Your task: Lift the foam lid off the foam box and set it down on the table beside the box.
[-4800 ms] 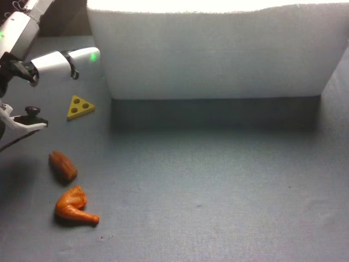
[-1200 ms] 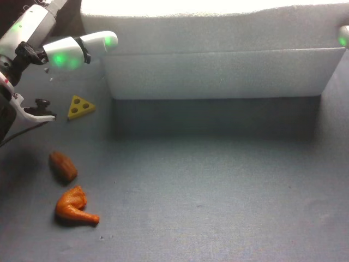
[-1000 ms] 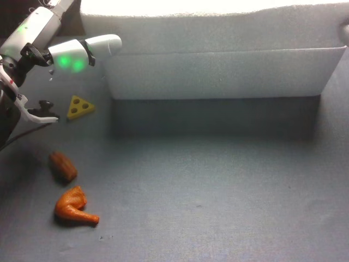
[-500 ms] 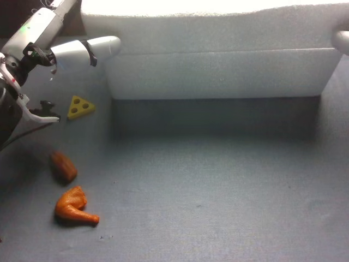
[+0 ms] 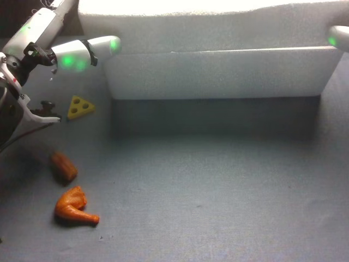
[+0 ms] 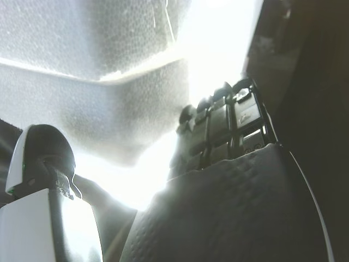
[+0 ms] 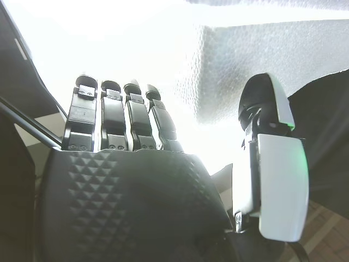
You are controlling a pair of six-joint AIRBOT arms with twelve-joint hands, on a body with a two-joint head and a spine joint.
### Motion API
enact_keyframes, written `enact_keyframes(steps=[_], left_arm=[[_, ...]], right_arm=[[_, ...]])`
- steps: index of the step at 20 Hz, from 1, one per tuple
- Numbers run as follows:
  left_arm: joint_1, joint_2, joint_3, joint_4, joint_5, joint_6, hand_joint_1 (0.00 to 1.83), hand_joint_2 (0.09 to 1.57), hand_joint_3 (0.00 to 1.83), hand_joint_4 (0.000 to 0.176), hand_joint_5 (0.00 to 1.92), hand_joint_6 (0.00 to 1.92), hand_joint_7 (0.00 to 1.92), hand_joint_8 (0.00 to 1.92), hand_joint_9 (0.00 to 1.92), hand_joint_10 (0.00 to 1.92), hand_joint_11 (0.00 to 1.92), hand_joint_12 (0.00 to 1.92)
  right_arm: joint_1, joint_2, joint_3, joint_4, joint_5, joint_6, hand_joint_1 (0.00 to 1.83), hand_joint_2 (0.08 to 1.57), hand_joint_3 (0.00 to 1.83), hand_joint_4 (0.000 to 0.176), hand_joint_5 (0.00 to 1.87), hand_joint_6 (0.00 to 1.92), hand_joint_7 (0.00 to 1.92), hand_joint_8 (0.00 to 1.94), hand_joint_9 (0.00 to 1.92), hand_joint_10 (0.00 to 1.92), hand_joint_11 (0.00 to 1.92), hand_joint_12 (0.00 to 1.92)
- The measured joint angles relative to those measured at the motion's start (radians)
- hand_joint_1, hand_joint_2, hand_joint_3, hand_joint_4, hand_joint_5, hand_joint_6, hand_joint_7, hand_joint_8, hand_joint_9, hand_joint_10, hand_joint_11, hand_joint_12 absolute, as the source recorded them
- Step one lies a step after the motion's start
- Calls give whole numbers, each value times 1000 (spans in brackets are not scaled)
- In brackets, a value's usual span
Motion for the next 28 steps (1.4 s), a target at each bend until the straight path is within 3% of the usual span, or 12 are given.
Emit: enact_keyframes(steps=[2, 5, 6, 7, 9, 10, 14, 17, 21, 23, 25, 28], left_arm=[[-3, -4, 2, 3, 3, -1, 566, 1031, 14, 14, 0, 0, 0, 0, 2, 1, 0, 0], [-8, -4, 4, 4, 6, -4, 600, 1080, 25, 8, 0, 0, 12, 3, 25, 9, 6, 3], [-8, -5, 5, 8, 5, -4, 599, 1093, 26, 11, 0, 0, 2, 0, 15, 5, 0, 1], [-9, -6, 6, 10, 7, -4, 600, 1118, 14, 6, 0, 0, 0, 0, 10, 2, 0, 0], [-9, -6, 6, 10, 7, -5, 615, 1136, 13, 0, 0, 0, 0, 0, 8, 1, 7, 4], [-9, -6, 6, 10, 7, -5, 615, 1143, 13, 0, 0, 0, 0, 0, 13, 3, 21, 12], [-9, -6, 6, 11, 2, -9, 616, 1164, 0, 0, 0, 0, 0, 0, 52, 2, 0, 346], [-9, -3, 0, 12, -9, -10, 634, 1171, 0, 14, 0, 0, 0, 0, 22, 1, 0, 270], [-9, -3, 0, 14, -23, -10, 647, 1176, 1, 0, 0, 0, 0, 0, 20, 1, 0, 259], [-9, 2, -12, 11, -27, -11, 660, 1163, 0, 0, 0, 0, 0, 0, 2, 0, 0, 184], [-9, 12, -26, 9, -44, -8, 661, 1167, 2, 0, 0, 0, 0, 0, 0, 0, 0, 156], [-9, 34, -51, 13, -88, 1, 657, 1159, 0, 0, 0, 0, 0, 0, 0, 0, 0, 101]], right_arm=[[0, -8, 8, 1, 0, 3, 523, 1181, 26, 0, 0, 0, 0, 0, 0, 0, 0, 0], [0, -12, 8, 8, -1, 13, 586, 1239, 2, 0, 117, 42, 130, 28, 135, 93, 0, 496], [0, -13, 10, 5, 0, 14, 590, 1261, 4, 0, 159, 64, 173, 37, 172, 136, 0, 791], [0, -13, 13, 6, 0, 14, 602, 1267, 0, 0, 167, 142, 201, 24, 126, 282, 0, 895], [0, -14, 13, 8, 1, 18, 626, 1270, 1, 0, 110, 271, 214, 11, 9, 590, 0, 945], [0, -14, 12, 8, 1, 19, 630, 1260, 0, 0, 63, 383, 224, 11, 1, 632, 0, 996], [0, -14, 12, 7, 6, 21, 631, 1279, 1, 0, 6, 496, 197, 6, 0, 570, 0, 933], [0, -14, 12, 4, 8, 22, 640, 1270, 0, 0, 0, 515, 203, 8, 0, 611, 0, 1027], [0, -14, 10, 3, 16, 24, 633, 1284, 0, 0, 13, 566, 194, 10, 0, 515, 0, 682], [0, -14, 8, 3, 20, 25, 644, 1268, 0, 0, 0, 606, 249, 31, 0, 718, 0, 1045], [0, -13, -5, 4, 35, 26, 664, 1272, 0, 0, 0, 730, 260, 36, 0, 783, 0, 1253], [0, -6, -24, -5, 60, 26, 665, 1267, 0, 0, 0, 691, 238, 27, 0, 727, 0, 1215]])
